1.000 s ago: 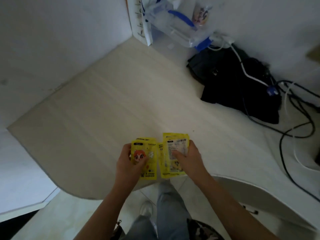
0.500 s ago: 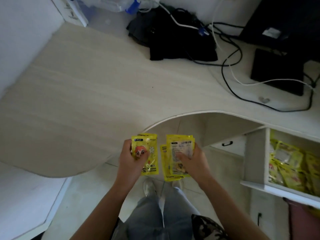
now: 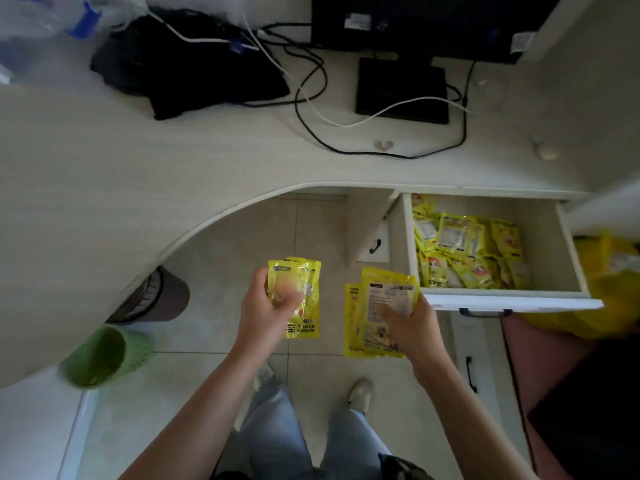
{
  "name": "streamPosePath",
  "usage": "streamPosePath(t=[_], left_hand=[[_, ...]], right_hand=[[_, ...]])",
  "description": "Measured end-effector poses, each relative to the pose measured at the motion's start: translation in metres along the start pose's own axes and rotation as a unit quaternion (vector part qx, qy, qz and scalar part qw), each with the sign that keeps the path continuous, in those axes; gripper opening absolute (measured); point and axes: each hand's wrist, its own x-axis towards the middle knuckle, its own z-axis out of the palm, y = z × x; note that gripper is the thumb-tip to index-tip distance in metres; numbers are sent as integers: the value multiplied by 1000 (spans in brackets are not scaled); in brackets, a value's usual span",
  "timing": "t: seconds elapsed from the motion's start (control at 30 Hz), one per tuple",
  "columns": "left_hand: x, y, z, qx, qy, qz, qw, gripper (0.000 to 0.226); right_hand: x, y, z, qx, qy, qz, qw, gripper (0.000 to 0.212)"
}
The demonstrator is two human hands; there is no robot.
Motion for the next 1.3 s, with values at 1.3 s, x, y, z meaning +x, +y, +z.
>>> streamPosePath(t=[1.3], left_hand=[[107, 124, 406, -10, -90, -241, 966, 78]], right_hand=[[286, 31, -283, 29, 2, 146, 989, 42]])
